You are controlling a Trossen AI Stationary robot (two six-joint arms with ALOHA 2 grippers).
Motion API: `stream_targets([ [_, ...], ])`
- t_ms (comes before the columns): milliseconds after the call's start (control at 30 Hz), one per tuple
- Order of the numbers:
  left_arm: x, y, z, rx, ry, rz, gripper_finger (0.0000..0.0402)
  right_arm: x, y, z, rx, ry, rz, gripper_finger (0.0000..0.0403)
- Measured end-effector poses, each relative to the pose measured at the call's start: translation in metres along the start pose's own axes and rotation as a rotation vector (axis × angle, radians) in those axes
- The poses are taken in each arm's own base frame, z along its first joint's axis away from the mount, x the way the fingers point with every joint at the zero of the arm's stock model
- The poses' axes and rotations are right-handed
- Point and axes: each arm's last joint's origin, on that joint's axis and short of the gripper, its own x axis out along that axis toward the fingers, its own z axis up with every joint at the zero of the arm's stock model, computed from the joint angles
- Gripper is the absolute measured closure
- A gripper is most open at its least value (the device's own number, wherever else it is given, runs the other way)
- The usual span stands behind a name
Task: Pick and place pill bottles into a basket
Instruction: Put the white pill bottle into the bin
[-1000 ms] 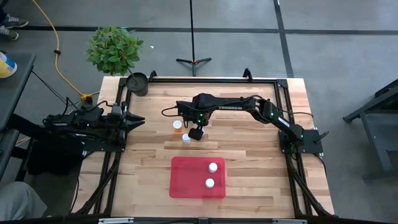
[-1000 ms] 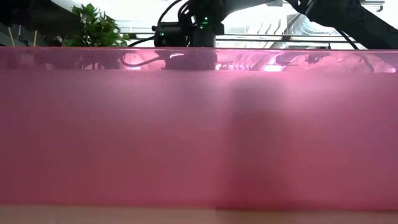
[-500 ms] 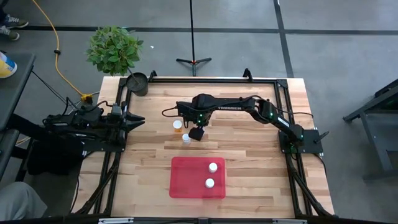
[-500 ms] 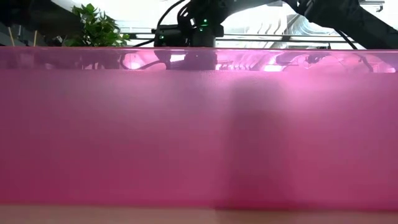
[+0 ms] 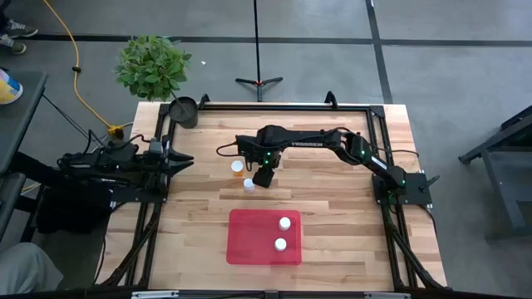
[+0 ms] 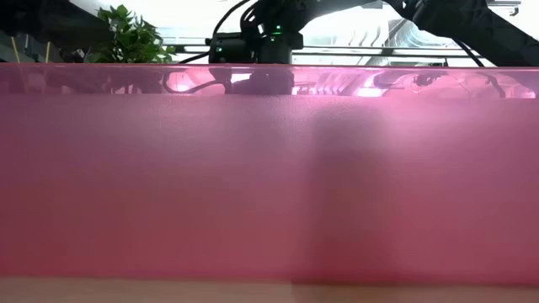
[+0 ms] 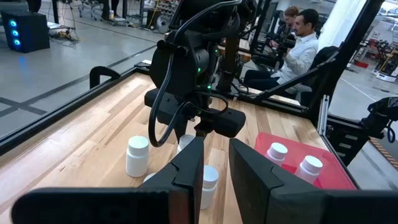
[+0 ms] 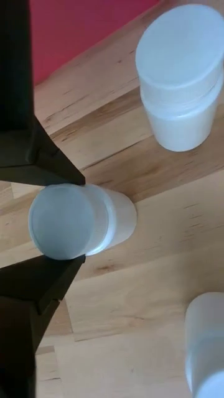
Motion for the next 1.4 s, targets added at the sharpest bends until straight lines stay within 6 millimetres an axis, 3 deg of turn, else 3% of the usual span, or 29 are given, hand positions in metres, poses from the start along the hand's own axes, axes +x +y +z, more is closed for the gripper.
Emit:
stream_targets([
  [300,0.000,0.000,0.000,0.000,0.000,-0.001,0.0291,-0.015,0.002,0.000,-0.017,-0.020,-0.002,0.0256],
  [600,0.000,0.000,0.000,-0.001,0.000,-0.002,0.0291,-0.055,0.008,-0.001,-0.029,-0.061,0.004,0.0256],
  [767,0.000,0.000,0.000,-0.007,0.001,-0.004,0.0291,-0.072,0.013,-0.013,-0.036,-0.055,0.006,0.0256],
  [1133,0.000,0.000,-0.001,-0.004,0.012,-0.004,0.0291,-0.101,0.048,-0.034,-0.042,-0.110,0.078,0.0256],
  [1400,0.000,0.000,-0.001,-0.003,0.016,-0.002,0.0291,-0.108,0.089,-0.048,-0.051,-0.156,0.164,0.0256],
])
